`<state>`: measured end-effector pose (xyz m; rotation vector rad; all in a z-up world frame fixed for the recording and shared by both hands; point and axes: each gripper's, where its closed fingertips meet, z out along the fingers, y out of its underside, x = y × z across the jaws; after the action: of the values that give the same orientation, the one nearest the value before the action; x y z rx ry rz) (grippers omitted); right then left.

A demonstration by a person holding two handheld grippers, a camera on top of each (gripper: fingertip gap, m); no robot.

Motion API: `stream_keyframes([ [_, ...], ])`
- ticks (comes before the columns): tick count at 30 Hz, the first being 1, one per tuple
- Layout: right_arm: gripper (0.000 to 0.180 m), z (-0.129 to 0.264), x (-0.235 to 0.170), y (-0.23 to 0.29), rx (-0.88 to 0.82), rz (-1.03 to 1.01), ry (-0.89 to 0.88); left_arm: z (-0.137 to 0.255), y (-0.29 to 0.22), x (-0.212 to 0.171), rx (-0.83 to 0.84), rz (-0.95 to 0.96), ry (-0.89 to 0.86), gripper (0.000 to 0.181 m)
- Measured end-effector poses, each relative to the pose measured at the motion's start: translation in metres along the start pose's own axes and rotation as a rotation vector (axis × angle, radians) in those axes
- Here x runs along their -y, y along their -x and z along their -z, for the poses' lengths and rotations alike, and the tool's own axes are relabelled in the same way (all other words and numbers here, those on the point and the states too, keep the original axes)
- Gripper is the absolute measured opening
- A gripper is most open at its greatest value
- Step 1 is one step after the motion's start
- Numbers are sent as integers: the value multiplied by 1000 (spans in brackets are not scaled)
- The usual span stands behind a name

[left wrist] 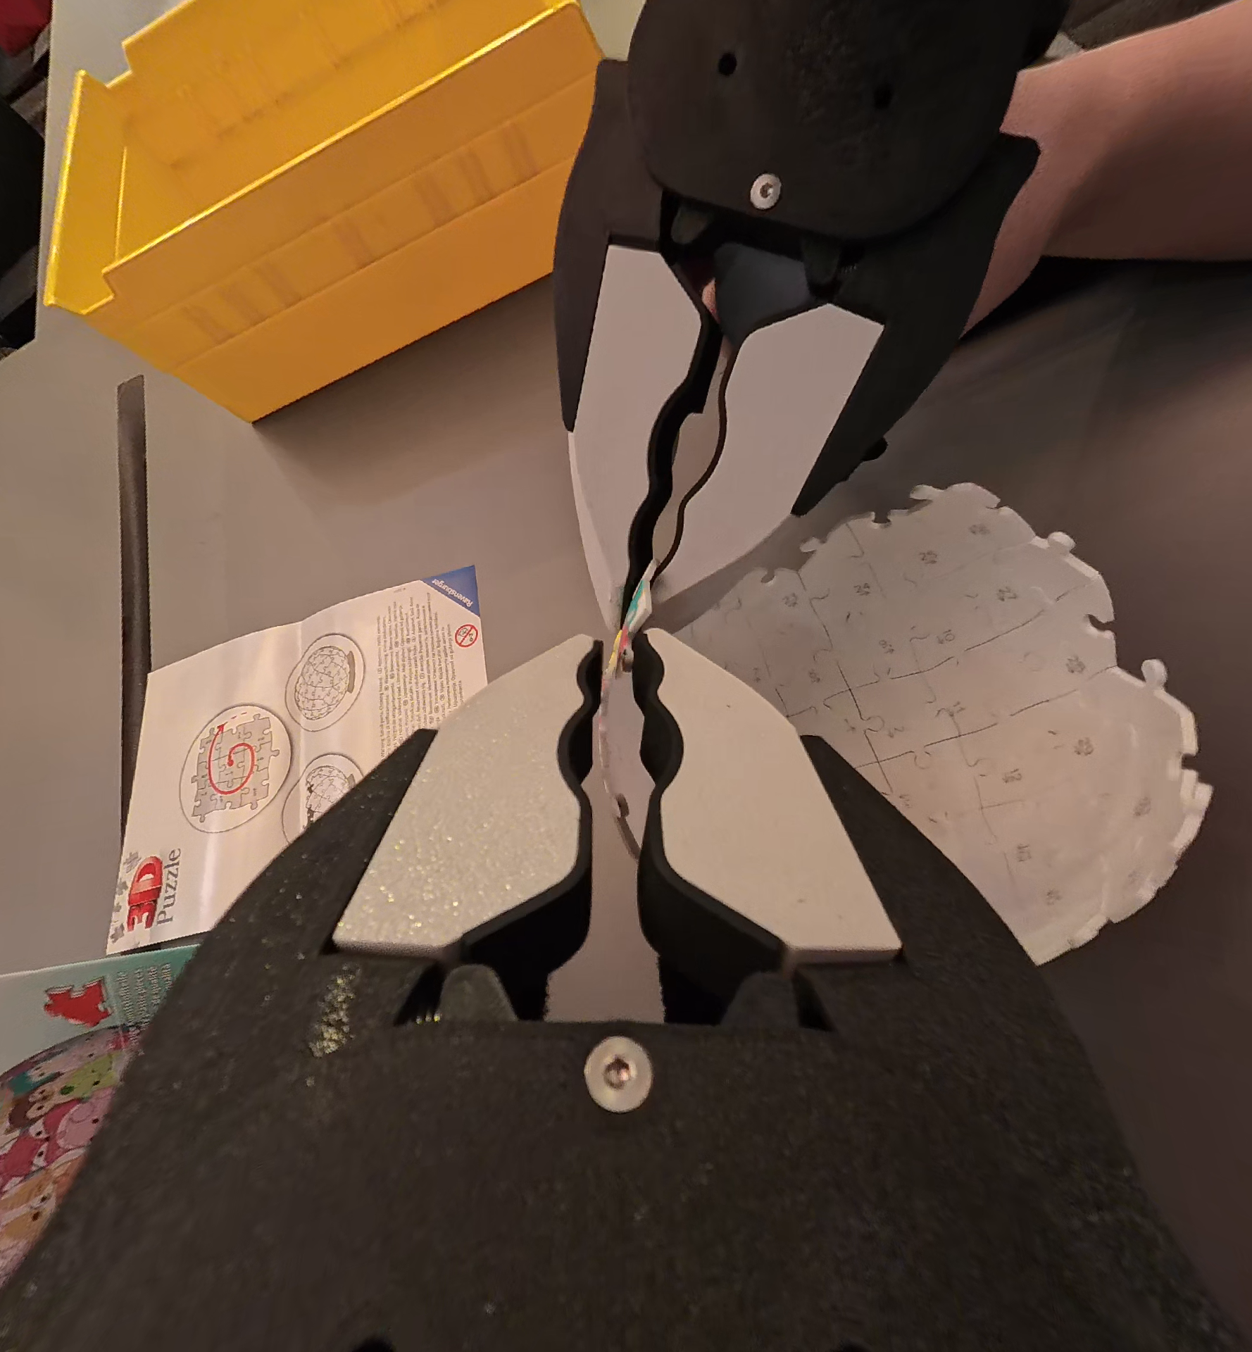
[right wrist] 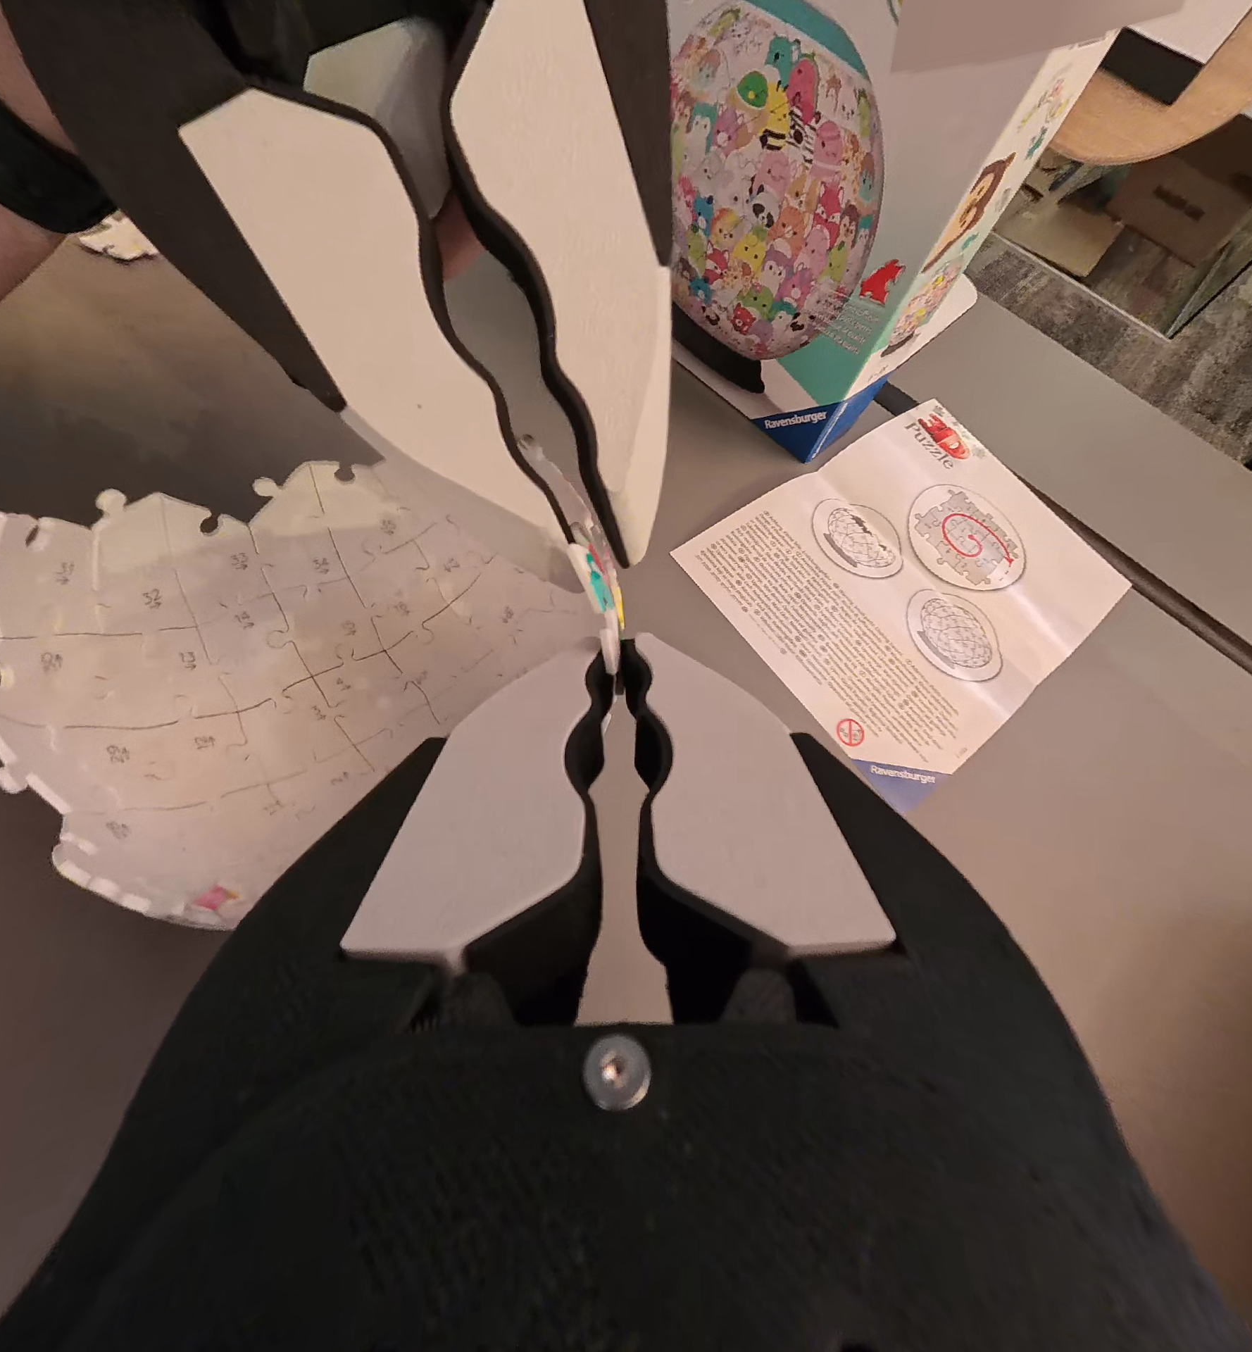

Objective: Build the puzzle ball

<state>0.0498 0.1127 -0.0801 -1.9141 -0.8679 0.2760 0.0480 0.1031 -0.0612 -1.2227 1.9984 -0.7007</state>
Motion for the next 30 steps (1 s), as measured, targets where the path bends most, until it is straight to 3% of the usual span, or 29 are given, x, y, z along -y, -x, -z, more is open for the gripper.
stream_keyframes([
  [4, 16, 1, 8, -1, -5, -10, -49, -1, 0, -1, -2, 1, 3, 6],
  [10, 6, -5, 8, 0, -15, 37, -27, 0, 0, 2, -3, -2, -8, 6],
  [30, 6, -5, 5, -2, -29, 58, -2, -4, -1, 3, 28, -80, -4, 2],
])
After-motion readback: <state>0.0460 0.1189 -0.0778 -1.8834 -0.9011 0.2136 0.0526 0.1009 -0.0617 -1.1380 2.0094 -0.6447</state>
